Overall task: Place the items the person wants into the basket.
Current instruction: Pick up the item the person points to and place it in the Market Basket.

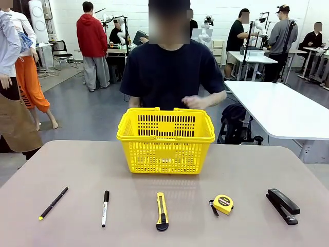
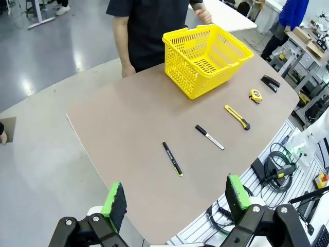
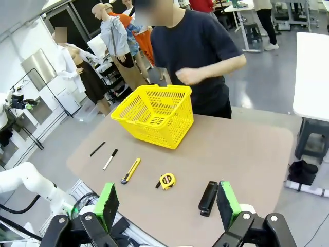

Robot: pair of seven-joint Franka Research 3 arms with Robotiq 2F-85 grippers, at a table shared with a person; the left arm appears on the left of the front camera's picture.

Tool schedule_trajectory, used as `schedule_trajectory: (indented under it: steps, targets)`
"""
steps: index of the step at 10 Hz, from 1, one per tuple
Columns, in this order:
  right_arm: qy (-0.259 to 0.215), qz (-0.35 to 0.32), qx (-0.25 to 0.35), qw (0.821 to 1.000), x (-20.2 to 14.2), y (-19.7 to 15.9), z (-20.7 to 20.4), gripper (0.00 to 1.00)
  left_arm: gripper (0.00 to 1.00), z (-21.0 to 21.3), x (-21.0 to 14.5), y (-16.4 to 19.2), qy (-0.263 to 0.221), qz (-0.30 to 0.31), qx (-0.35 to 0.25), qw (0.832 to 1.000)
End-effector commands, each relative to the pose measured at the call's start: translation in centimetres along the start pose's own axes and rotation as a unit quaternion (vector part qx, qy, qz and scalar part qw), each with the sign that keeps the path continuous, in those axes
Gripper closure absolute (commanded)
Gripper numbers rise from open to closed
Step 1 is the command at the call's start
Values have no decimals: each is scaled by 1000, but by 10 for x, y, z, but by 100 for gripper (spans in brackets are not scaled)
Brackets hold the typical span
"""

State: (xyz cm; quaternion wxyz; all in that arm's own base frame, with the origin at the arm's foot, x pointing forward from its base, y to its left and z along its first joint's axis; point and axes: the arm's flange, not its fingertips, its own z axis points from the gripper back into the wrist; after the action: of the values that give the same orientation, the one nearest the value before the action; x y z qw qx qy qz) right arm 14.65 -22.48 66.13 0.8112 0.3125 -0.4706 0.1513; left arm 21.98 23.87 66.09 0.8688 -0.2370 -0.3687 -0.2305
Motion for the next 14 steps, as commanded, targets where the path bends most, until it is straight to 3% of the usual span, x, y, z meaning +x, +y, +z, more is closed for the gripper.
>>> schedule_trajectory:
  steps: [1, 14]
  targets:
    - [-4, 4, 12, 1000, -3, 0, -2, 0, 0, 1, -1, -1, 2, -10, -1, 1000]
    - [-4, 4, 12, 1000, -3, 0, -2, 0, 0, 1, -1, -1, 2, -10, -1, 1000]
